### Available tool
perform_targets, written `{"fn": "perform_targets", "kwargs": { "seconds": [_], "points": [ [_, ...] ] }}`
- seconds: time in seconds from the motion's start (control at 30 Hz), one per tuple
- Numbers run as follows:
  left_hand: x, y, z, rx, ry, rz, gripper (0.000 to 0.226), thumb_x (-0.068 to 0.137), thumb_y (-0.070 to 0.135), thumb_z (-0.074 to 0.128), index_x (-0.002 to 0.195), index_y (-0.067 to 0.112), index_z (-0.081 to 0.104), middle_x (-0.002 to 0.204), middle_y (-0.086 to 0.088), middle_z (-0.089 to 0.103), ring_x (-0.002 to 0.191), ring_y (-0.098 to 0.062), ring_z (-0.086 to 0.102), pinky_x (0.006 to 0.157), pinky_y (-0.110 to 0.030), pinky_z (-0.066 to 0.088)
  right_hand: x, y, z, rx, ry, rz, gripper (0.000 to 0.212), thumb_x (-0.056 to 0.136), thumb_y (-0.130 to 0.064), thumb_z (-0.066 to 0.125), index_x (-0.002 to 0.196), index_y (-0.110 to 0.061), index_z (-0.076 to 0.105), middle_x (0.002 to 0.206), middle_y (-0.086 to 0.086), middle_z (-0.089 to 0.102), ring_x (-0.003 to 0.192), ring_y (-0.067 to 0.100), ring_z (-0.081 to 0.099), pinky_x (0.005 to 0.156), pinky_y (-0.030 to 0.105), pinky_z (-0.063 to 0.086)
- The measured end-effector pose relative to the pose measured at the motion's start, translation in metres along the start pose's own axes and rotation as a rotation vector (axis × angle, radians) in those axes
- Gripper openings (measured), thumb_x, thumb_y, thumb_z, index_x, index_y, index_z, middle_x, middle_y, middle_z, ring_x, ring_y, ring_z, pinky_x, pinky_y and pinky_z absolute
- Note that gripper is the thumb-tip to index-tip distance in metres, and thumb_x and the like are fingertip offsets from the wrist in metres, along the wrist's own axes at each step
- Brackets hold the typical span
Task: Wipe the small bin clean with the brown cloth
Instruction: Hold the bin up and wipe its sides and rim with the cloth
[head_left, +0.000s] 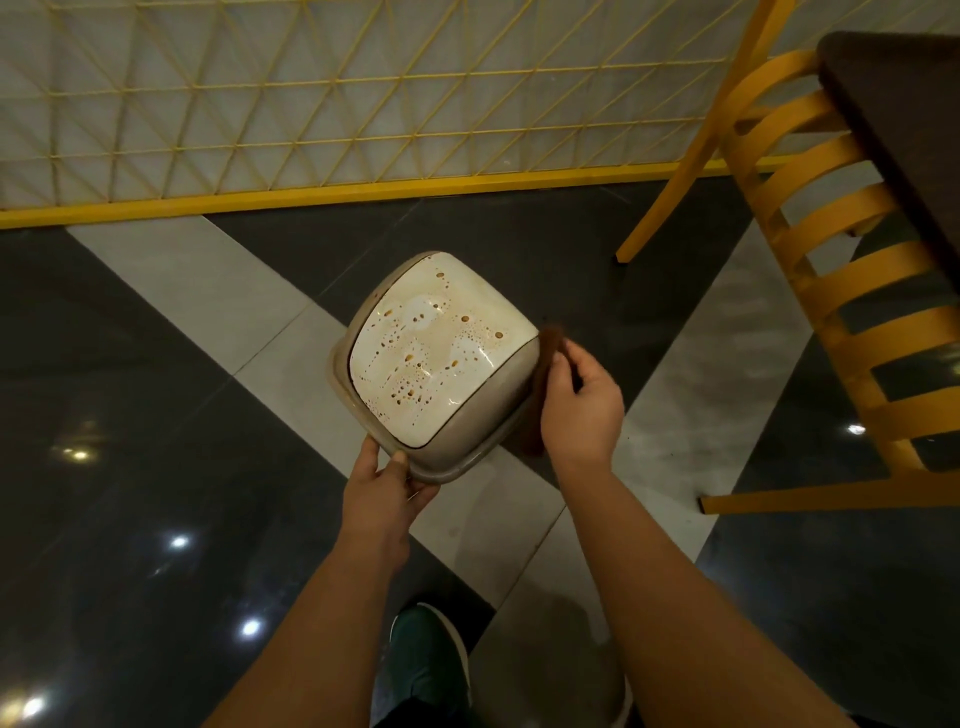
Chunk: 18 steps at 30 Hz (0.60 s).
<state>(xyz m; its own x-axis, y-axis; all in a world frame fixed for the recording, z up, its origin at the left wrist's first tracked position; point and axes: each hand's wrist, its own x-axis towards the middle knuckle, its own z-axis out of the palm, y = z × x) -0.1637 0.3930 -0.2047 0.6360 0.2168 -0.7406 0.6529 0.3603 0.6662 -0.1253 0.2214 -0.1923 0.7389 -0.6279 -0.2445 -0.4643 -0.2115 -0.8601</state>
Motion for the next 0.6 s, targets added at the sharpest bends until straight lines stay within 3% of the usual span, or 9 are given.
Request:
{"fn": "perform_targets", "kwargs": {
  "seconds": [0.1,0.3,0.43,0.6],
  "points": [
    [-0.004,0.001,0.002,-0.008,-0.010,0.006,0.054,0.099,0.005,0.045,0.146,0.030,0.036,0.091,-0.008,0.067,0.100,-0.027,0.065,0.072,-0.031,0.054,-0.007,0.017,0.003,-0.013,-0.035,0.088,0.031,0.097,-0.036,0.048,0.126,-0.034,0.058,0.111,-0.007,0.063,0.099,0.014,0.061,0.089,0.042,0.055],
    [-0.004,0.002,0.004,-0.015,0.004,0.000,0.054,0.099,0.005,0.045,0.146,0.031,0.036,0.094,-0.007,0.068,0.098,-0.025,0.066,0.072,-0.031,0.055,0.000,0.009,-0.007,-0.120,0.004,-0.051,0.031,0.096,-0.035,0.050,0.126,-0.033,0.059,0.109,-0.011,0.056,0.098,0.011,0.056,0.087,0.031,0.052],
    [-0.008,0.005,0.006,-0.040,0.010,-0.006,0.053,0.099,0.005,0.046,0.145,0.031,0.038,0.099,-0.008,0.069,0.096,-0.023,0.067,0.068,-0.029,0.056,-0.006,0.014,-0.003,-0.154,-0.039,0.030,0.030,0.096,-0.034,0.052,0.125,-0.031,0.059,0.115,-0.005,0.059,0.100,0.013,0.058,0.090,0.035,0.052],
    [-0.008,0.006,0.006,-0.033,0.004,0.000,0.054,0.099,0.005,0.045,0.146,0.030,0.037,0.100,-0.008,0.069,0.098,-0.024,0.067,0.071,-0.031,0.056,-0.052,0.030,-0.006,-0.165,-0.170,-0.031,0.027,0.092,-0.032,0.058,0.119,-0.031,0.060,0.109,-0.011,0.056,0.099,0.008,0.055,0.090,0.031,0.050]
  ]
}}
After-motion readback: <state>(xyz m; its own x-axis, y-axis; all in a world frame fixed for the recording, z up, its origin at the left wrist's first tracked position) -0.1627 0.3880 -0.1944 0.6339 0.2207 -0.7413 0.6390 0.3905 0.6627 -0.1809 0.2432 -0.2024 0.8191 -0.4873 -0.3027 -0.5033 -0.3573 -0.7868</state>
